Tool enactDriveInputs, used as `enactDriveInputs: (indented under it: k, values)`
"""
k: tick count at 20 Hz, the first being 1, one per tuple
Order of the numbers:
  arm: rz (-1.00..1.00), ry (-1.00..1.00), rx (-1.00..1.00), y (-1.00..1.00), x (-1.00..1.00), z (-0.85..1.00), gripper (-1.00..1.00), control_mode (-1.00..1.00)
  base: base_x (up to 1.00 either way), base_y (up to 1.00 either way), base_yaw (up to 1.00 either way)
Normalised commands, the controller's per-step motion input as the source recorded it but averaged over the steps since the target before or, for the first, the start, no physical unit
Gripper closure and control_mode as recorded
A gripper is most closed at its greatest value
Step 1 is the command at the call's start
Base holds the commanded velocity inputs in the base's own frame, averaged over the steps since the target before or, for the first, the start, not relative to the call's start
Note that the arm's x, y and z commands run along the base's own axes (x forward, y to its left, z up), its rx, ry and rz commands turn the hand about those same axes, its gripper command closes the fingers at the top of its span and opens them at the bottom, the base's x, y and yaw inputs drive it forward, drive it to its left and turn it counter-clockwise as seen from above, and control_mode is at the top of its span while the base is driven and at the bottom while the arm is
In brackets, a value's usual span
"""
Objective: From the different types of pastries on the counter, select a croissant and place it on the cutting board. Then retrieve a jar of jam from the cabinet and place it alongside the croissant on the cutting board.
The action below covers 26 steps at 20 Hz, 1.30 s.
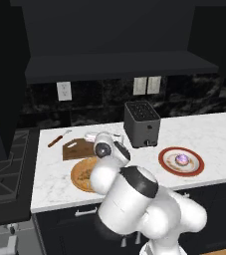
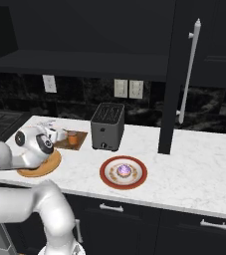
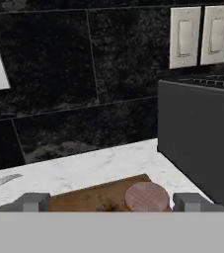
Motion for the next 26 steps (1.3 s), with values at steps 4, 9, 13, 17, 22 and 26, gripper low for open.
enactDriveInputs:
  k: [4, 9, 13, 17, 22, 26]
  values:
    - [0.15, 0.71, 0.16, 1.00, -0.76, 0.94, -1.00, -1.00, 0.00, 0.00, 0.00]
    - [0.10, 0.51, 0.11, 1.00, -0.24, 0.96, -1.00, -1.00, 0.00, 0.00, 0.00]
    - [0.01, 0.12, 0.03, 0.23, -0.19, -0.08, -1.00, -1.00, 0.00, 0.00, 0.00]
    - [-0.01, -0.02, 0.00, -0.09, -1.00, -0.59, -1.00, -1.00, 0.00, 0.00, 0.00]
    - [-0.09, -0.03, 0.01, -0.29, -1.00, -0.73, -1.00, -1.00, 0.00, 0.00, 0.00]
    - [-0.02, 0.04, 0.09, 0.08, -0.26, -0.07, -1.00, -1.00, 0.00, 0.00, 0.00]
